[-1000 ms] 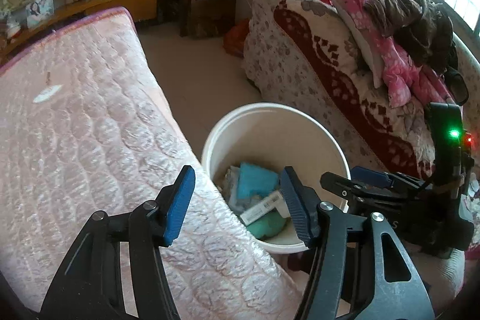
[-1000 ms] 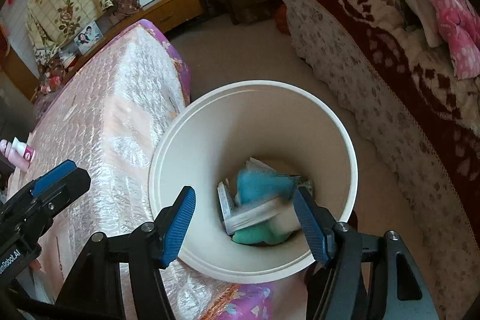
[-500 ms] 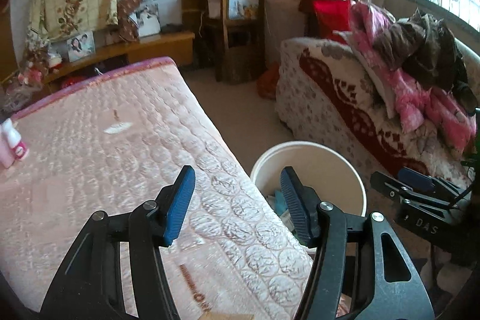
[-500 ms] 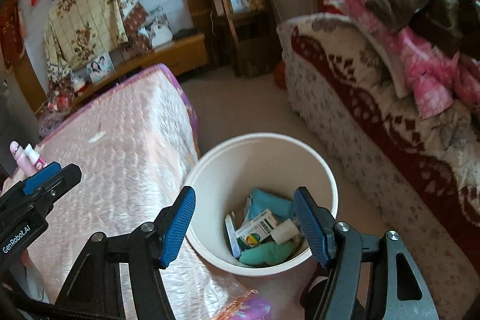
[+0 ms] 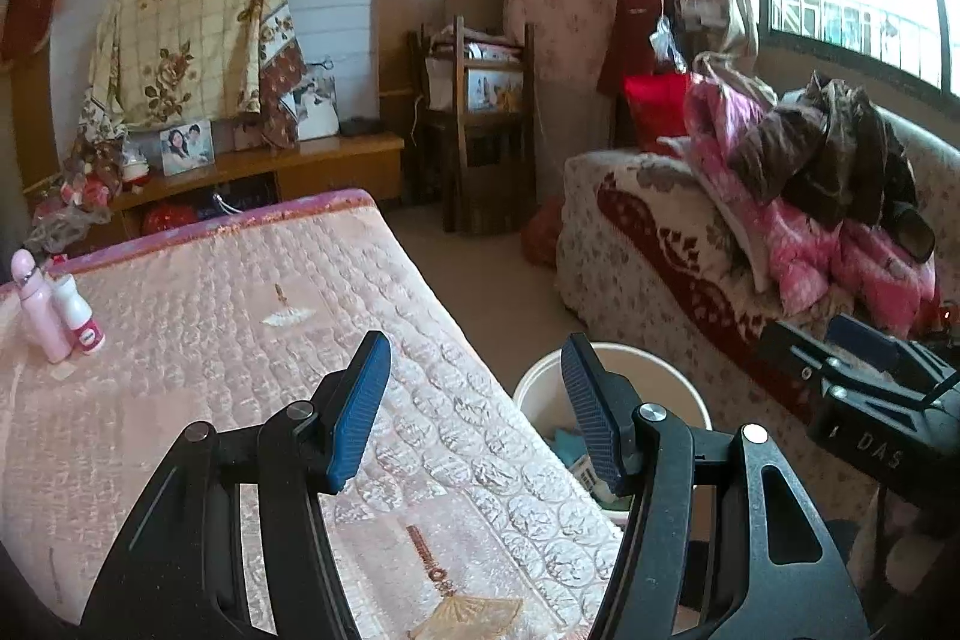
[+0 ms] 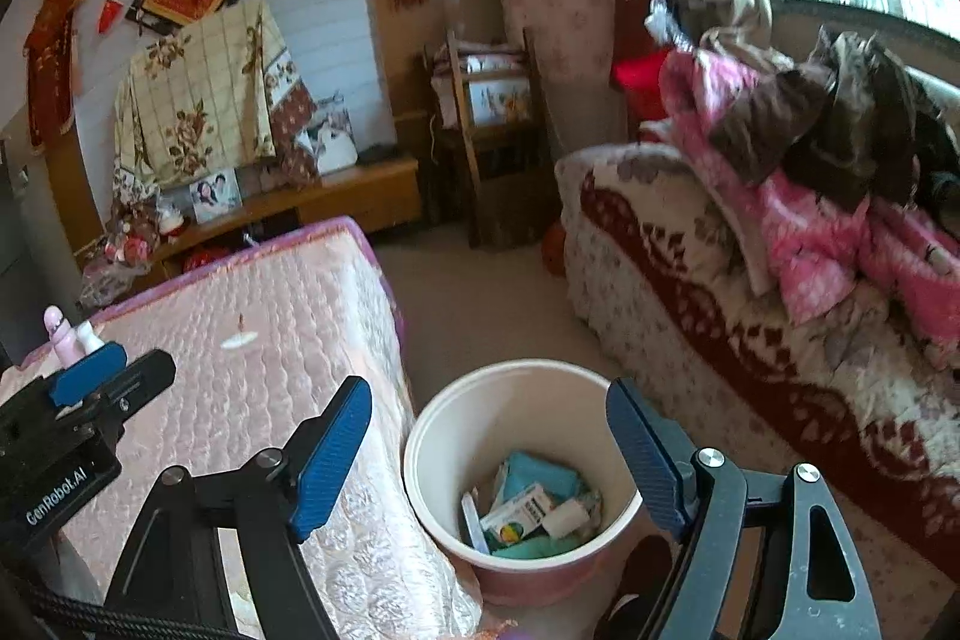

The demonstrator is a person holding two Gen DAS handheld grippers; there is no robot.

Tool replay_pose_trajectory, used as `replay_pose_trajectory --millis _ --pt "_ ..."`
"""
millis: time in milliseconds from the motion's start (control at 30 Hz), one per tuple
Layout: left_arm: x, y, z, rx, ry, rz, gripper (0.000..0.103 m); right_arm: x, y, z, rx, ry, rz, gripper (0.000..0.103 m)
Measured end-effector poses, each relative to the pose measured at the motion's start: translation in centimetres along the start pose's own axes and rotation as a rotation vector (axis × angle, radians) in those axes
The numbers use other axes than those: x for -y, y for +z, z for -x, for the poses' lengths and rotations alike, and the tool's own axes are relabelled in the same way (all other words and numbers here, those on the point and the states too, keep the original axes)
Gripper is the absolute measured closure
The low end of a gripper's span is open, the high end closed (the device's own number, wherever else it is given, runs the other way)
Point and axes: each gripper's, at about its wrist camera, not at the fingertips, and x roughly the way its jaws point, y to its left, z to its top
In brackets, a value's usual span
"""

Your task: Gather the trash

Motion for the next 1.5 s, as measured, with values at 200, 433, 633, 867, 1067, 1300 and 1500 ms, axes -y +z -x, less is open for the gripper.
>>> replay_pose_trajectory --millis 200,433,633,867,1067,1300,1500 --pt "-0.9 0.4 1.8 0.044 0.014 0.014 0.045 -1.3 1.1 2.9 0.105 -0.029 0.037 0.014" --pt "-1.2 0.4 3.1 0.079 0.030 0.010 0.045 -2.4 1.4 3.6 0.121 -0.019 0.062 0.013" --pt "-1.4 0.6 3.9 0.100 0.034 0.011 0.045 -2.6 1.7 4.3 0.129 -0.003 0.052 0.013" --pt "-2.1 0.8 4.6 0.117 0.034 0.029 0.045 -3.0 2.0 5.2 0.152 -0.001 0.057 0.009" --pt "-2.1 0.8 4.7 0.119 0.034 0.028 0.045 -3.0 2.0 5.2 0.152 -0.001 0.056 0.009" --pt "-2.1 0.8 4.7 0.120 0.037 0.026 0.045 -3.2 2.1 5.2 0.146 0.001 0.058 0.009" --pt "-2.1 0.8 4.6 0.119 0.035 0.027 0.045 -3.1 2.5 4.7 0.128 0.005 0.061 0.008"
